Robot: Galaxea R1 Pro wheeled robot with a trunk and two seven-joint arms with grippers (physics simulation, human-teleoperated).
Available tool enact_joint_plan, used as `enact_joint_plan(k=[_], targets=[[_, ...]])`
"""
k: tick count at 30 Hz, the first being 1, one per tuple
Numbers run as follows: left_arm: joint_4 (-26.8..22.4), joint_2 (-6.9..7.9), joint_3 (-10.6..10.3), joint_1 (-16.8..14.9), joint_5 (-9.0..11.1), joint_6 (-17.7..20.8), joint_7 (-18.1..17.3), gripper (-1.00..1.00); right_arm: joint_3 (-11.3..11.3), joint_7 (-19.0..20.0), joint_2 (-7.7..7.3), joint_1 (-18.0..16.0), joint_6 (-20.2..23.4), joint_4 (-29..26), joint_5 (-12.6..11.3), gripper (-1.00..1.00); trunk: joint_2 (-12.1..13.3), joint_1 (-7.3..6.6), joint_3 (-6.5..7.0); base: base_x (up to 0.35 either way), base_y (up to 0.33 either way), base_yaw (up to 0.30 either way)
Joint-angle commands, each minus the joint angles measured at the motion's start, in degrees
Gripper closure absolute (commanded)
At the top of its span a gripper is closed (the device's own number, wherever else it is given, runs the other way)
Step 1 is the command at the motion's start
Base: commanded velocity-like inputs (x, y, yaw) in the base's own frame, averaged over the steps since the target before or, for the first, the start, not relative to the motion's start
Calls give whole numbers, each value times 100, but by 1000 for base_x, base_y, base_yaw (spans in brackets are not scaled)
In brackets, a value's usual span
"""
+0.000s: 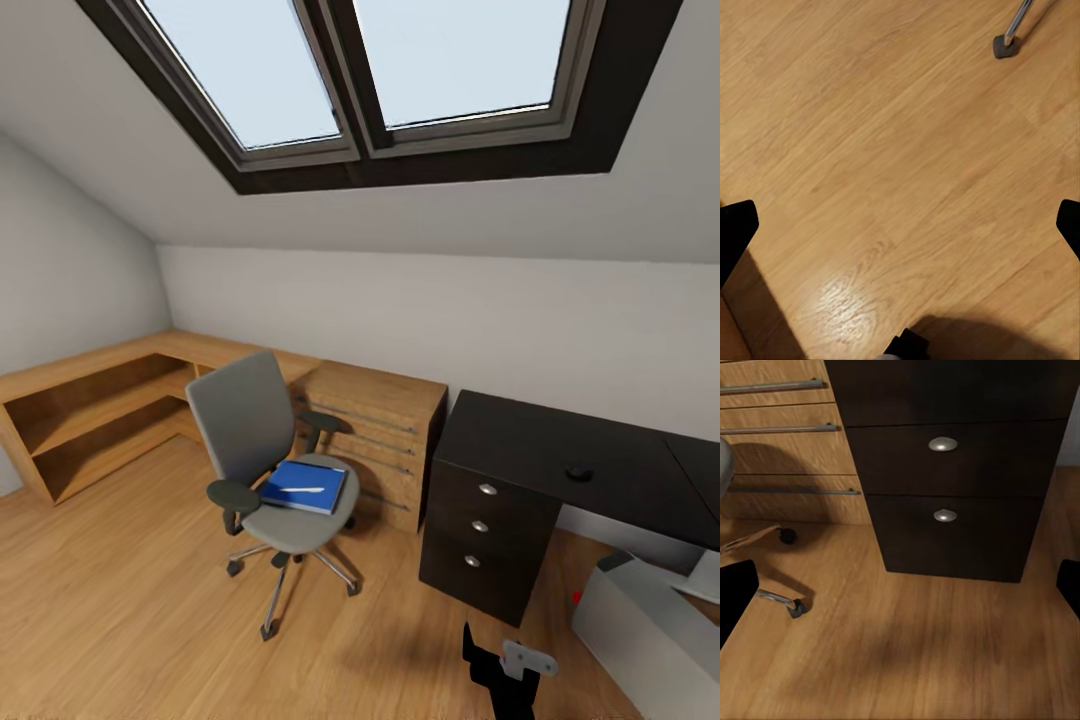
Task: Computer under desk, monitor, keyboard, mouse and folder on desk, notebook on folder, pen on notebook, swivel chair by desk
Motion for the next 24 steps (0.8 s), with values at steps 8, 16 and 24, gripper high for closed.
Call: enact_joint_plan(k=[8, 16, 24], targets=[[3, 3, -35, -4, 60, -38, 27, -100, -29, -7, 1, -7, -24, 12, 17, -100, -5, 1, -80, 0, 0, 0], [3, 3, -35, -4, 53, -42, 27, -100, -29, -2, -2, -7, -29, 12, 22, -100, -5, 1, -109, 0, 0, -91], [3, 3, -35, -4, 56, -43, 27, -100, -29, 1, -7, -7, -33, 12, 26, -100, 275, -153, 52, 0, 0, -237]])
